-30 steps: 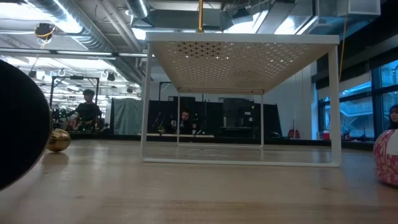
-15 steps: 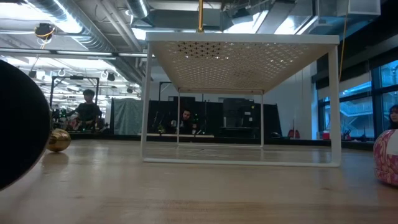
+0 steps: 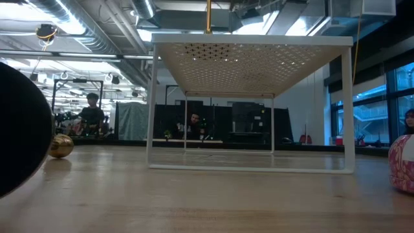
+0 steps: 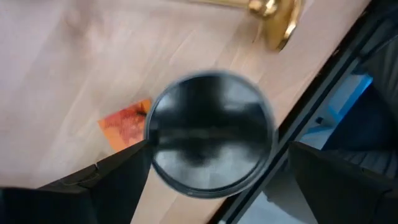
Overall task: Pick & Place candle stick holders
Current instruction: Put the left silver scented candle on the shelf
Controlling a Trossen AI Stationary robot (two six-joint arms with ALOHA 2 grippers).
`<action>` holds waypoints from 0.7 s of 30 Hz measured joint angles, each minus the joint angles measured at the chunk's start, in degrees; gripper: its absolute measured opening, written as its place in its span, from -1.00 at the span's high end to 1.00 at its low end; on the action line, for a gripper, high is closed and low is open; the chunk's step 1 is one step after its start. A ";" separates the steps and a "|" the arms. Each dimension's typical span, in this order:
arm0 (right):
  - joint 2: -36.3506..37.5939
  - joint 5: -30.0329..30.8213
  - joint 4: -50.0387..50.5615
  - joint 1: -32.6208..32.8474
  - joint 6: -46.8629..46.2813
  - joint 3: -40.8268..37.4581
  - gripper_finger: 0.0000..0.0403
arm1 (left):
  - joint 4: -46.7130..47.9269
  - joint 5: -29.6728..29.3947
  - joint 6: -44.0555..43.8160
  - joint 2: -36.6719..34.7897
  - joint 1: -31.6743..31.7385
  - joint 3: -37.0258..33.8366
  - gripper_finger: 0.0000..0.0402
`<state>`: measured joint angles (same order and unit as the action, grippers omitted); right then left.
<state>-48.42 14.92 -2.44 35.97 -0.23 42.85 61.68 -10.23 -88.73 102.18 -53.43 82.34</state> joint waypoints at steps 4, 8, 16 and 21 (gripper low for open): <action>0.00 0.00 0.00 0.00 0.02 0.00 -0.54 | -1.39 0.92 0.05 0.02 0.30 -2.36 -0.86; 0.00 0.00 0.02 0.00 0.00 0.00 -0.54 | -1.25 0.73 0.09 -0.12 0.45 -2.96 -0.86; 0.00 0.00 0.05 0.00 0.02 -0.01 -0.54 | -2.02 0.45 1.52 0.16 0.45 -1.68 -0.86; 0.00 0.00 0.07 0.00 0.02 0.00 -0.54 | -1.59 0.15 3.30 0.19 0.31 0.68 -0.86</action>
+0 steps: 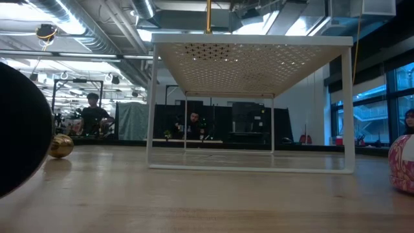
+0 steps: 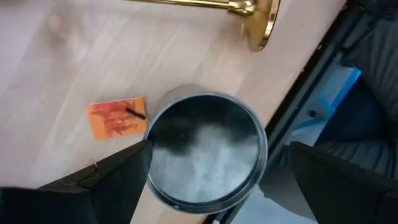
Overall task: Pick & Place candle stick holders
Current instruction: Put the left silver scented candle on the shelf
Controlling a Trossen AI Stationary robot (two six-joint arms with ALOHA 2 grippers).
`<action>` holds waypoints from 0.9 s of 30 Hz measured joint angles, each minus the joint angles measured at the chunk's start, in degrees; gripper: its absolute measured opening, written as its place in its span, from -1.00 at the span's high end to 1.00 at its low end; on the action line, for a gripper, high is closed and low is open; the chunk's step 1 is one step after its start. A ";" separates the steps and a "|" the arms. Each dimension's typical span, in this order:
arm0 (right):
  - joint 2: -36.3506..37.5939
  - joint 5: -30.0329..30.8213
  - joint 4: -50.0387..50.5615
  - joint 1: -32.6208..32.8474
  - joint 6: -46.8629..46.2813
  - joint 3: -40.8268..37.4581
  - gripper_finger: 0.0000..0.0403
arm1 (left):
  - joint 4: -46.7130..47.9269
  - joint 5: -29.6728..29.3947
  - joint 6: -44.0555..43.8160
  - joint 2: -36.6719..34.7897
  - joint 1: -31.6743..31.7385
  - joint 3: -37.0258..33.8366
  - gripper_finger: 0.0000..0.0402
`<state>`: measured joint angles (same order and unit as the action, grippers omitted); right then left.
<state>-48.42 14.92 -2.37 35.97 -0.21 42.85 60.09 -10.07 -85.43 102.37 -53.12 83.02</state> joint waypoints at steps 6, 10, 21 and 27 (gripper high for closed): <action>0.00 0.00 -0.02 0.00 0.00 -0.01 -0.54 | 4.37 0.95 0.16 0.02 0.44 -0.10 -0.86; 0.00 0.00 0.00 0.00 0.00 0.00 -0.54 | 6.34 1.22 -0.98 0.02 0.35 -0.12 -0.86; 0.00 0.00 -0.01 0.02 -0.02 -0.01 -0.54 | 2.78 0.71 -0.39 0.08 0.37 -0.13 -0.86; 0.00 0.00 0.00 0.02 -0.02 -0.02 -0.54 | 3.11 2.01 1.30 2.88 0.64 0.18 -0.86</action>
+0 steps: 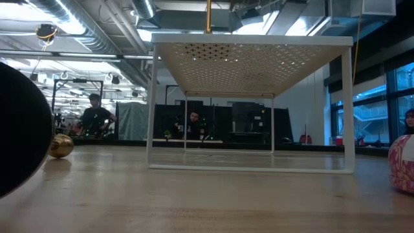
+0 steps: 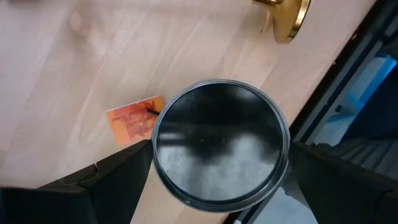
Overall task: Pick & Place candle stick holders
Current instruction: Put the left silver scented candle on the shelf
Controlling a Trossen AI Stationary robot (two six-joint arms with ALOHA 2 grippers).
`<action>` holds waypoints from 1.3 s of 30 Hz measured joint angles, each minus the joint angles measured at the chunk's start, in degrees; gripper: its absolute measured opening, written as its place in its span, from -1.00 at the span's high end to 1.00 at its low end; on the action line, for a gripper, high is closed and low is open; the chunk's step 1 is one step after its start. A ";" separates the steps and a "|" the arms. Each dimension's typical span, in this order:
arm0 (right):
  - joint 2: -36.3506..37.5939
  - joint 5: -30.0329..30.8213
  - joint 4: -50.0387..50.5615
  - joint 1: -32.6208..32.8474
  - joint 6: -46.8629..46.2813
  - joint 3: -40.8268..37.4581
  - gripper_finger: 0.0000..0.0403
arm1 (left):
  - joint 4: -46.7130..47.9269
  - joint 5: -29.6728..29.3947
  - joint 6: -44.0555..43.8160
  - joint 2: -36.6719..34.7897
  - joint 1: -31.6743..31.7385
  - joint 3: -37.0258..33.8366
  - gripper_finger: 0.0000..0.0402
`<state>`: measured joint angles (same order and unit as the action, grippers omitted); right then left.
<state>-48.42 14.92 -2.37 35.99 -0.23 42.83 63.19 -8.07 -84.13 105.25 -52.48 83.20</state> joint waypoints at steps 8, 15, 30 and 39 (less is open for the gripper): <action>0.00 0.00 -0.01 0.00 0.00 0.00 -0.54 | 0.07 1.68 0.78 0.69 0.46 0.36 -0.86; 0.00 0.00 -0.02 -0.02 0.02 0.01 -0.54 | -0.37 0.36 1.97 1.02 0.41 2.65 -0.86; 0.00 -0.01 0.00 -0.01 0.00 0.00 -0.54 | -0.82 -2.81 5.31 1.10 0.34 2.68 -0.92; 0.00 -0.01 0.00 -0.01 0.00 0.00 -0.54 | -2.51 -2.24 6.85 1.34 0.06 2.27 -0.99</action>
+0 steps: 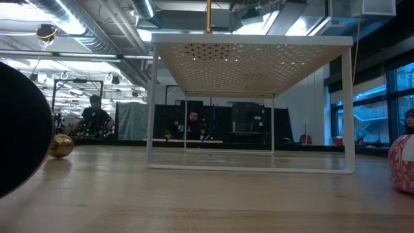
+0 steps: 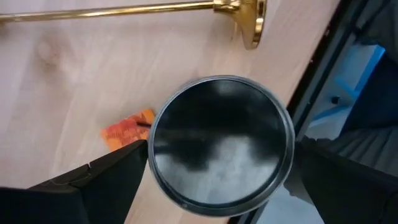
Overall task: Pick & Place candle stick holders
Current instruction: Put the left silver scented candle on the shelf
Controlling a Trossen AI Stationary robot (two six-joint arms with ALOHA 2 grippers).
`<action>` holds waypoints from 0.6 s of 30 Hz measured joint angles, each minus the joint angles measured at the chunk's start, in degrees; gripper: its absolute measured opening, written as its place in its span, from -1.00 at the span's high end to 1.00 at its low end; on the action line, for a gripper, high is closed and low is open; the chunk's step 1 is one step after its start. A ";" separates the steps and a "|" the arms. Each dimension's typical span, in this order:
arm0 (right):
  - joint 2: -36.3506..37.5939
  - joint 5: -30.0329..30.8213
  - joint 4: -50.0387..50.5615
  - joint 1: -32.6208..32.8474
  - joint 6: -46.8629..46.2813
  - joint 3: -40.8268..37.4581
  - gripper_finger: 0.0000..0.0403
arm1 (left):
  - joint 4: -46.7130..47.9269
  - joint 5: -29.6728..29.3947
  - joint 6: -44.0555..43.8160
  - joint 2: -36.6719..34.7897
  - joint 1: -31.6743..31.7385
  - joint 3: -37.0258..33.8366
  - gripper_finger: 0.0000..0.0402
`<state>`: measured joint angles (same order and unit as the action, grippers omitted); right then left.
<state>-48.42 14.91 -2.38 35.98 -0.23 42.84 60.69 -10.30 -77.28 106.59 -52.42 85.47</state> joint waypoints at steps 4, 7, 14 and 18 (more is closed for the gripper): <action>0.00 -0.02 0.00 0.01 0.00 0.02 -0.54 | 0.09 -1.06 0.55 0.04 0.01 0.02 -0.99; 0.00 -0.02 0.01 0.00 0.00 0.00 -0.53 | 0.13 -2.27 0.55 0.02 0.04 0.02 -0.99; 0.00 -0.02 0.00 0.00 0.00 0.02 -0.53 | 0.22 -2.37 0.01 0.99 -0.14 0.04 -0.99; 0.00 -0.02 0.01 0.01 0.00 -0.01 -0.53 | 0.33 -1.97 0.47 3.01 -0.14 0.04 -0.99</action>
<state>-48.42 14.90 -2.37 35.99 -0.23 42.83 61.02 -12.27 -76.82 109.60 -52.56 85.52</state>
